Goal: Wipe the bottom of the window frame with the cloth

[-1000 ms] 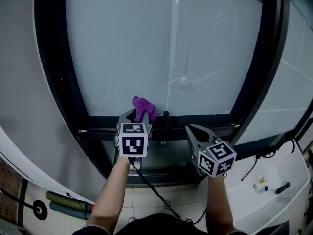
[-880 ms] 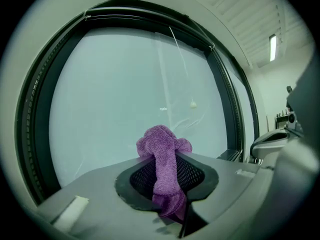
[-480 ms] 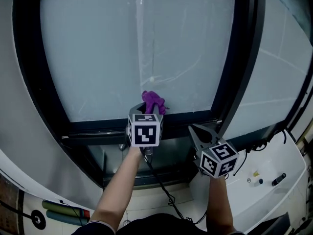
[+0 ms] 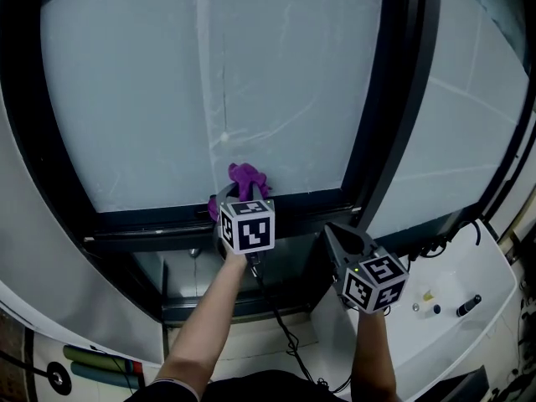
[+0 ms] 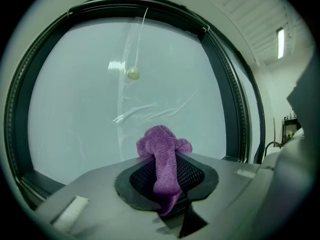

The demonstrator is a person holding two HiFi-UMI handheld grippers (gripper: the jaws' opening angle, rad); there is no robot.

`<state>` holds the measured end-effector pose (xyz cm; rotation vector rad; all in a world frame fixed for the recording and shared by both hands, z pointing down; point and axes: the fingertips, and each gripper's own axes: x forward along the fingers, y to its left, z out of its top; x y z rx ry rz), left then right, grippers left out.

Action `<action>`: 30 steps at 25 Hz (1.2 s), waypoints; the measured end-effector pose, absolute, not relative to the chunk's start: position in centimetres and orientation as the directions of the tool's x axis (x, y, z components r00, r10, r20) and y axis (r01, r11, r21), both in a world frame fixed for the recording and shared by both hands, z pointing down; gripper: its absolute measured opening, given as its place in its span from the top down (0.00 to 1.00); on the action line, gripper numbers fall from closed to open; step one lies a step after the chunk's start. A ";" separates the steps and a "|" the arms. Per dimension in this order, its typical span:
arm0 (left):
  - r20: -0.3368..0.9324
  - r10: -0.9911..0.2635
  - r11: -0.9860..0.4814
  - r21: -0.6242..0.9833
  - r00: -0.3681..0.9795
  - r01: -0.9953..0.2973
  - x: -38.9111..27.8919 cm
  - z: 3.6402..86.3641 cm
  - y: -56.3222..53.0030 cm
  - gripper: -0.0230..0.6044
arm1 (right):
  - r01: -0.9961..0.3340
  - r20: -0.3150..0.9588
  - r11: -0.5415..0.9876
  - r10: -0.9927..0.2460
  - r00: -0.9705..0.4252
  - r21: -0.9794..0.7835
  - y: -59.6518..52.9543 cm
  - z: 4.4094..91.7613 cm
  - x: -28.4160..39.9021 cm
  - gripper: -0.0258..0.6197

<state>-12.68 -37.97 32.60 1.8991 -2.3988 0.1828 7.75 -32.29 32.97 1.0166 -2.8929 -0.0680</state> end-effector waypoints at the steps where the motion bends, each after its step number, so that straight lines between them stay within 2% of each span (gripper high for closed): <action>1: 0.140 -0.960 0.239 -0.042 -0.243 -0.970 -12.8 33.1 -38.2 0.81 | -0.622 0.058 0.781 -0.625 -0.779 0.063 -32.5 33.1 7.9 0.94; 12: 0.225 -0.913 0.338 -0.046 -0.340 -0.940 -14.3 39.1 -40.0 0.81 | -0.615 0.088 0.788 -0.614 -0.784 0.030 -33.9 35.1 9.2 0.94; 30: 0.329 -0.911 0.248 -0.042 -0.248 -0.968 -11.2 42.3 -43.2 0.82 | -0.636 0.108 0.772 -0.632 -0.768 -0.004 -35.7 36.7 11.2 0.94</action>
